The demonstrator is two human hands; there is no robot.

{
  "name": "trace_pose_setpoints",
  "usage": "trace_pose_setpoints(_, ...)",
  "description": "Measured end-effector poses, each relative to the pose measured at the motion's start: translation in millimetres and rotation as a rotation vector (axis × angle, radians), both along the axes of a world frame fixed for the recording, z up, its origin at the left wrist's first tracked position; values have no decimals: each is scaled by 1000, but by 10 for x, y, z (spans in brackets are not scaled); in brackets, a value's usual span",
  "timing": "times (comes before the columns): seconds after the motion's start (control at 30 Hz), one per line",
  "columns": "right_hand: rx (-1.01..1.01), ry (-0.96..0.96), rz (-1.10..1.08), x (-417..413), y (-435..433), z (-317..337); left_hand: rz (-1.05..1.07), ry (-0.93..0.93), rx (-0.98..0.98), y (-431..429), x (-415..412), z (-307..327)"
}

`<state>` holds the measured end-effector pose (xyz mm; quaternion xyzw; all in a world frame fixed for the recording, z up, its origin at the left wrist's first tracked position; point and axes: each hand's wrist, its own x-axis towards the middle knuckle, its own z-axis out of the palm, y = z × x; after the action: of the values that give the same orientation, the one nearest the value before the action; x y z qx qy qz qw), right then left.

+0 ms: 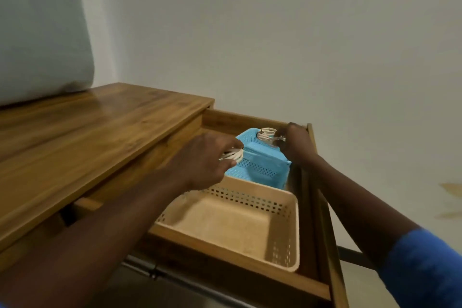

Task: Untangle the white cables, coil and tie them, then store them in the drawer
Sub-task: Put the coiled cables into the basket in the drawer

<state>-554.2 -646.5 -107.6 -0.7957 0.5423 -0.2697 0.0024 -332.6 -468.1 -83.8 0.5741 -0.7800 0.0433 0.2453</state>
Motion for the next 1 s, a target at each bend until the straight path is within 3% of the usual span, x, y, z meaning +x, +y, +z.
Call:
trace_pose_setpoints(0.33,110,255,11,-143,-416,-430,40,-118,360,-1128,-665,-548)
trace_pose_setpoints(0.57,124,338,8,-180,-465,-432,-120,-125,631,-1373,-1123,-613)
trace_pose_setpoints(0.8,156,473,102,-427,-523,-231,-80,-6,628,-1390,-1442,-695)
trace_pose_setpoints(1.0,55,213,129,-437,-364,-230,-11,-105,394,-1089,-1274,-502)
